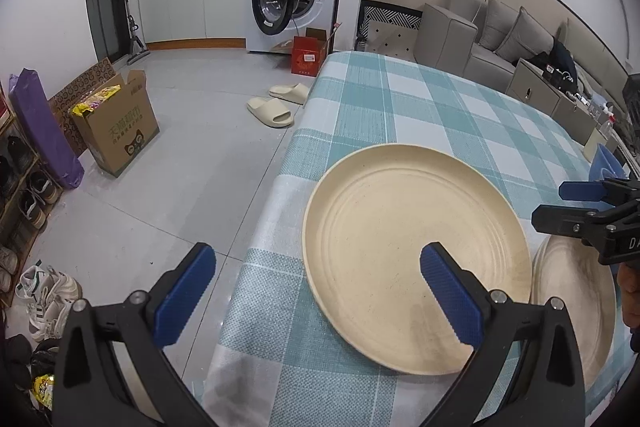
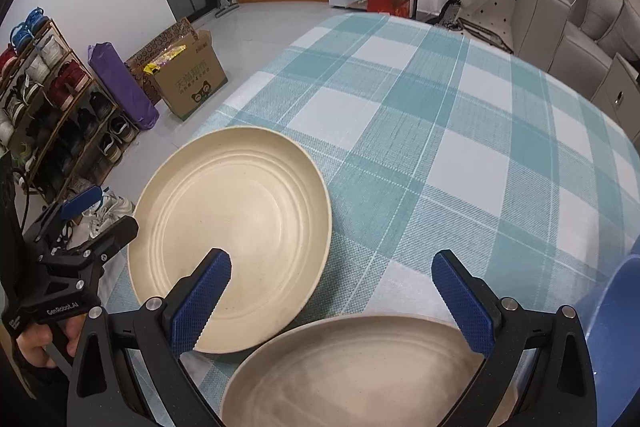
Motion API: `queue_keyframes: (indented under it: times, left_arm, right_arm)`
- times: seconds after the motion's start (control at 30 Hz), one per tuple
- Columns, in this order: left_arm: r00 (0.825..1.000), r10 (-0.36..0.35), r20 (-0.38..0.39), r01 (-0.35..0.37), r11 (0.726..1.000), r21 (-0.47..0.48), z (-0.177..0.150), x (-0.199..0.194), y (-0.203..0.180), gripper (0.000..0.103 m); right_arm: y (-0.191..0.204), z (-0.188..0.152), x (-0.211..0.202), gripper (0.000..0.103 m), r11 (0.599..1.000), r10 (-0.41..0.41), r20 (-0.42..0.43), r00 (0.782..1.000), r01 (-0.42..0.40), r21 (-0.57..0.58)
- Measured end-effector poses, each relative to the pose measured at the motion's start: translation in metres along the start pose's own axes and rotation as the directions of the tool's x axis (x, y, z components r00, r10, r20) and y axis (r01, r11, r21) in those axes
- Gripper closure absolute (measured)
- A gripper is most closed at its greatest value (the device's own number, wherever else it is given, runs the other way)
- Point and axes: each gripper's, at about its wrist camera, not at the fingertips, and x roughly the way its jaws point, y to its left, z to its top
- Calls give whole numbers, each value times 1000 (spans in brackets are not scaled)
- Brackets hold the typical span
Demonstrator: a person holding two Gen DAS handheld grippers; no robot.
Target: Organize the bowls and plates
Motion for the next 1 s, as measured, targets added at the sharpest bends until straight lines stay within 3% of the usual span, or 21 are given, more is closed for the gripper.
queue_keyframes:
  times: [0.77,1.0]
  left_arm:
    - [997,-2,-74,2,1000,5,-11,25,-2,0]
    - [996,-6,-85,7,1000,7,-12,28,-3,0]
  right_arm:
    - [20,0,56,1,990,-104,-129,986,91,-107]
    - [18,-2,58,4,995,-74,-142,987,63,-79]
